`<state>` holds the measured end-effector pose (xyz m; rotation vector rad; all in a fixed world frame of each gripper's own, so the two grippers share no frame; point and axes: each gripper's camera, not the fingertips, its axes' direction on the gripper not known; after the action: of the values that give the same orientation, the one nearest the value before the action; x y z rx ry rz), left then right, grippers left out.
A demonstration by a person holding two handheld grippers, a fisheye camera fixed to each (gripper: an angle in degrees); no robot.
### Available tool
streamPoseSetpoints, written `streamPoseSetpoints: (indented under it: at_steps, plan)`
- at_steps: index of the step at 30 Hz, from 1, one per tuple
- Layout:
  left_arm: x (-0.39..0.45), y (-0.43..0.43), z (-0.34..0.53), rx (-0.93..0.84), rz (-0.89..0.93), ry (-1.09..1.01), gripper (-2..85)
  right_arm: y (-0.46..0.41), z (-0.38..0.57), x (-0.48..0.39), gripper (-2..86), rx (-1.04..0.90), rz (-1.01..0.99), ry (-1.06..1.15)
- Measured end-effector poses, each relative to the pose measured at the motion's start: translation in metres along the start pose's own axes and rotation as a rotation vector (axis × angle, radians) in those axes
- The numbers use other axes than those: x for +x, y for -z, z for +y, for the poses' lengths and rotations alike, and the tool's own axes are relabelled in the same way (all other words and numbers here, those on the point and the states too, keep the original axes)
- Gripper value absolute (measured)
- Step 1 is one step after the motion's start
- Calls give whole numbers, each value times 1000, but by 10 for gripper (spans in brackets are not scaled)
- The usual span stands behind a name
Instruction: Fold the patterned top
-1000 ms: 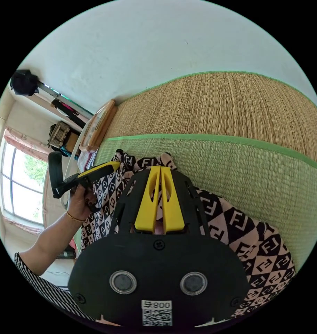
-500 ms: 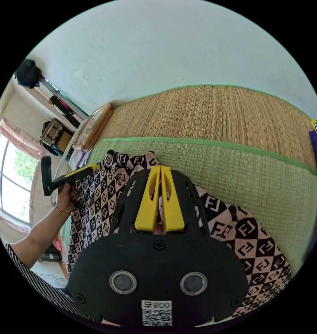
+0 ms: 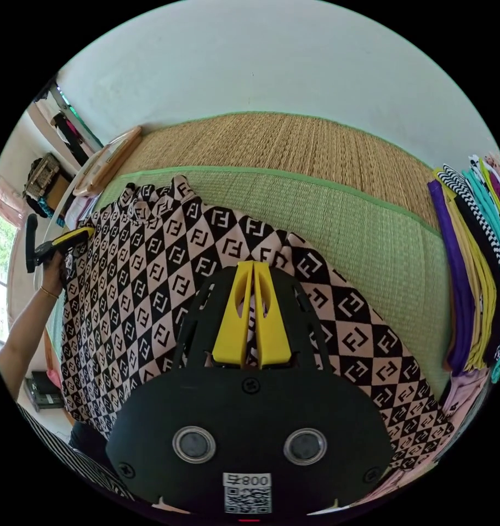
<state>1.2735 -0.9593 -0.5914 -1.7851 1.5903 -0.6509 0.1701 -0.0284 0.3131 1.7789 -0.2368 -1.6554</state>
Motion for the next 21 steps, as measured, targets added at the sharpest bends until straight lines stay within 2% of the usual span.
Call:
streamPoseSetpoints:
  at_steps: [5, 11, 16, 17, 19, 21]
  plan:
    - [-5, 12, 5, -18, -29, 27, 1, 11, 3, 10, 0, -5, -50, -74]
    - [-18, 73, 66, 57, 127, 25, 1, 74, 79, -15, 0, 79, -73, -16]
    - [-42, 64, 111, -122, 60, 27, 3, 62, 146, -27, 1, -62, -39, -20]
    - [-47, 66, 113, -104, 76, 34, 3, 62, 154, -19, 1, -51, -83, -45]
    - [-71, 80, 121, -106, 145, 173, 6, 73, 157, -3, 2, -51, -148, -123]
    - [-78, 100, 135, -63, 162, 181, 9, 93, 164, 2, 3, -11, -162, -153]
